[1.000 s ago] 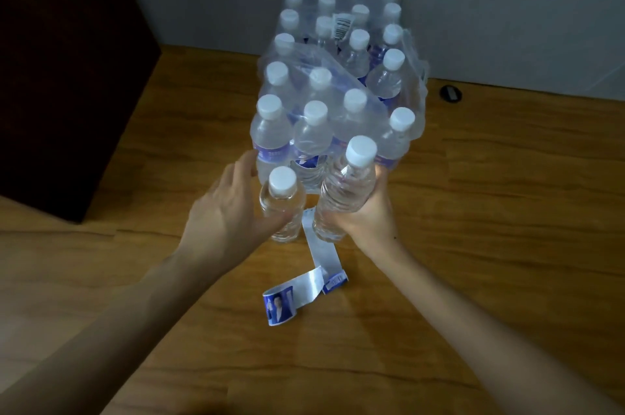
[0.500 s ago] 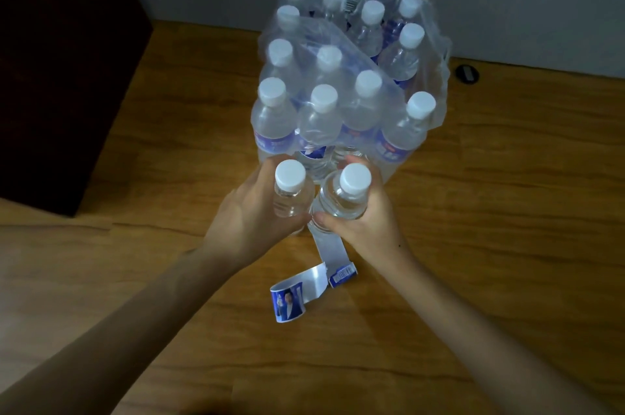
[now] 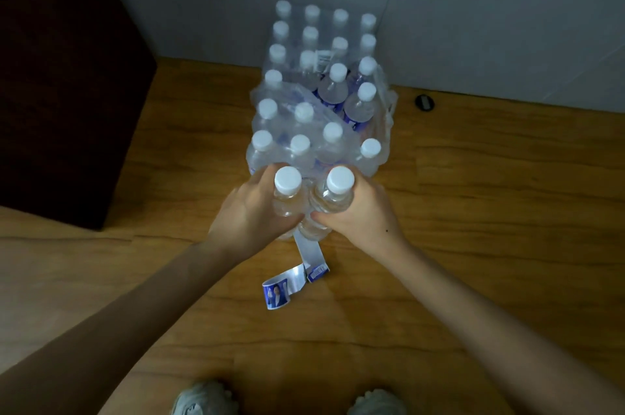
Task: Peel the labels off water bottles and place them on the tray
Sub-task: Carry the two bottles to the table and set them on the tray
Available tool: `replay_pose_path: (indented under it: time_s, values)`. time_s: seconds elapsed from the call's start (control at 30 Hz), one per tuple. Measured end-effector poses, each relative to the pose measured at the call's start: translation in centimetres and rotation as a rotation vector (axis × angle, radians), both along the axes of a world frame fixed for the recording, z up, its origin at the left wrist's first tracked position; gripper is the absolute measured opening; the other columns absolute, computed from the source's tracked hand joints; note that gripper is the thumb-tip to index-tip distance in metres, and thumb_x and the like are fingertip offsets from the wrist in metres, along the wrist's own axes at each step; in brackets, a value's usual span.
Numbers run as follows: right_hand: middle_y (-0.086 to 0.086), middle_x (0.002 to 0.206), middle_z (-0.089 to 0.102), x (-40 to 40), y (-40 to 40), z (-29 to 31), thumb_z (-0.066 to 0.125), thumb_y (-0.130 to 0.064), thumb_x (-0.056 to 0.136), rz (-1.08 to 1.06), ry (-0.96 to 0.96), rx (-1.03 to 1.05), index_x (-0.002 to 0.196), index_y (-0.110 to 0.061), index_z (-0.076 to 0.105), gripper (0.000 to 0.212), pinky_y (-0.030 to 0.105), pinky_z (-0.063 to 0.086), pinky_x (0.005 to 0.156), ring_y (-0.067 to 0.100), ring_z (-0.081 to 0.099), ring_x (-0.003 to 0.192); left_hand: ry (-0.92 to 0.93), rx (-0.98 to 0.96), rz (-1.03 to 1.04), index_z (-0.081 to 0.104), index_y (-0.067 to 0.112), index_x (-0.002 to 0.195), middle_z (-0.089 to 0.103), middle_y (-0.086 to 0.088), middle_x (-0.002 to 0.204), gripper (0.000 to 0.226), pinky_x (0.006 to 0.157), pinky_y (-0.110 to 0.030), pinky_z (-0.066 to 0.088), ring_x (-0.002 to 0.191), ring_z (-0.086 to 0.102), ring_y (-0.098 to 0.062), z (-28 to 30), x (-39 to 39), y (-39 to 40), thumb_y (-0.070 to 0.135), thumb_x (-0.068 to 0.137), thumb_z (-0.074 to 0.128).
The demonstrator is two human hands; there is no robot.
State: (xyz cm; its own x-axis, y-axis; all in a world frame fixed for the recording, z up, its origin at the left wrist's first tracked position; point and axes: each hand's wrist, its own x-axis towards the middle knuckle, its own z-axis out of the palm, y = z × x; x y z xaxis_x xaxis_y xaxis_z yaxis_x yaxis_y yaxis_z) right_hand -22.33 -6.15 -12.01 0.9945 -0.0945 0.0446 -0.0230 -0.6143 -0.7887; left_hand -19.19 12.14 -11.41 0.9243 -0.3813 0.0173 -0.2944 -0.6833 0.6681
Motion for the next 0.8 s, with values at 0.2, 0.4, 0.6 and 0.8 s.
replay_pose_path:
  time_s: [0.2,0.4,0.6,0.8]
  values:
    - [-0.018,0.081,0.064,-0.5,0.0,19.9,0.074,-0.054,0.055,0.005,0.056,0.003,0.096,-0.034,0.055,0.049,0.012,0.049,0.061,-0.006,0.062,0.078,0.026,-0.035,-0.009,0.052,0.012,0.118,0.063,-0.009,0.111,0.059,0.068,-0.042,0.051,0.091,0.063,-0.034,18.8,-0.3,0.2,0.029,0.069,0.081]
    - [-0.016,0.085,0.062,-0.6,1.1,45.0,0.076,-0.048,0.054,0.013,0.078,-0.06,0.103,-0.027,0.056,0.057,0.025,0.053,0.065,0.005,0.062,0.077,0.101,-0.074,0.023,0.049,0.022,0.116,0.061,0.0,0.112,0.057,0.069,-0.033,0.045,0.091,0.062,-0.027,42.4,-0.5,1.2,0.037,0.069,0.078]
    - [-0.021,0.083,0.059,-1.0,3.7,63.4,0.086,-0.034,0.06,-0.011,0.076,-0.076,0.098,-0.033,0.054,0.05,0.02,0.049,0.065,-0.001,0.059,0.079,0.101,-0.095,0.022,0.044,0.028,0.118,0.06,0.003,0.113,0.06,0.07,-0.033,0.05,0.09,0.059,-0.017,61.5,-0.5,3.2,0.04,0.069,0.077]
    - [-0.014,0.087,0.065,-0.6,7.7,71.2,0.084,-0.04,0.06,0.001,0.087,-0.1,0.102,-0.028,0.058,0.051,0.015,0.039,0.057,0.008,0.062,0.079,0.071,-0.132,0.132,0.05,0.012,0.119,0.062,-0.009,0.114,0.057,0.073,-0.03,0.04,0.095,0.058,-0.02,70.3,-1.9,6.4,0.026,0.072,0.079]
